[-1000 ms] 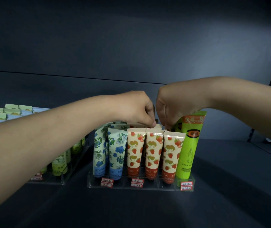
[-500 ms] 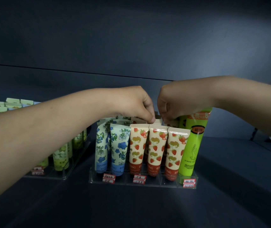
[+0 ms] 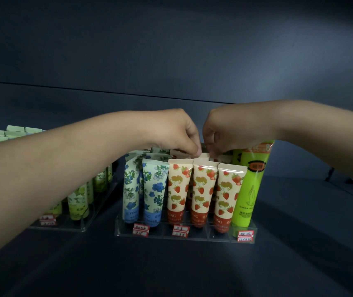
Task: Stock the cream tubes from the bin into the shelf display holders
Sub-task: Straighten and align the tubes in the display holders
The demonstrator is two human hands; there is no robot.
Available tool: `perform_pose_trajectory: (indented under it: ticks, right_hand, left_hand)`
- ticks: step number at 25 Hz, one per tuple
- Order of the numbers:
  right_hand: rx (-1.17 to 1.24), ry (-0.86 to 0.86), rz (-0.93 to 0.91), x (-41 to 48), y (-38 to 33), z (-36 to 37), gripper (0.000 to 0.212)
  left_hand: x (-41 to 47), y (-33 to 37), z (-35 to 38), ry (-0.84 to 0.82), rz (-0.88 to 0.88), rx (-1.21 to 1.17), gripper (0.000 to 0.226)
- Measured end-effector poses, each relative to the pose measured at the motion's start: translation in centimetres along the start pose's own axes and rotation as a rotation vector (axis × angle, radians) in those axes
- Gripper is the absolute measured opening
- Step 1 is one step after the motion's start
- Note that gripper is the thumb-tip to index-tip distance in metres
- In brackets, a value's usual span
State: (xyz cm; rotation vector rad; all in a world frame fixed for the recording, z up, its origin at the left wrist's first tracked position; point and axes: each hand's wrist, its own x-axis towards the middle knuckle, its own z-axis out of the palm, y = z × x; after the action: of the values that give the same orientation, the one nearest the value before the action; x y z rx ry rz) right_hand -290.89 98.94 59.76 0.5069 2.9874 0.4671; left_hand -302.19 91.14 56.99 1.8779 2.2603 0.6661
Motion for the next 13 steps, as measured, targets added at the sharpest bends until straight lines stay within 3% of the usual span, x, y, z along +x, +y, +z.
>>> perform_pose_trajectory:
  ticks: [13]
  right_hand:
    - [0.175,0.066,-0.002,-0.7,0.5,-0.9,0.017]
  left_hand:
    - [-0.8,-0.3,-1.0,0.020,-0.047,-0.048,0.020]
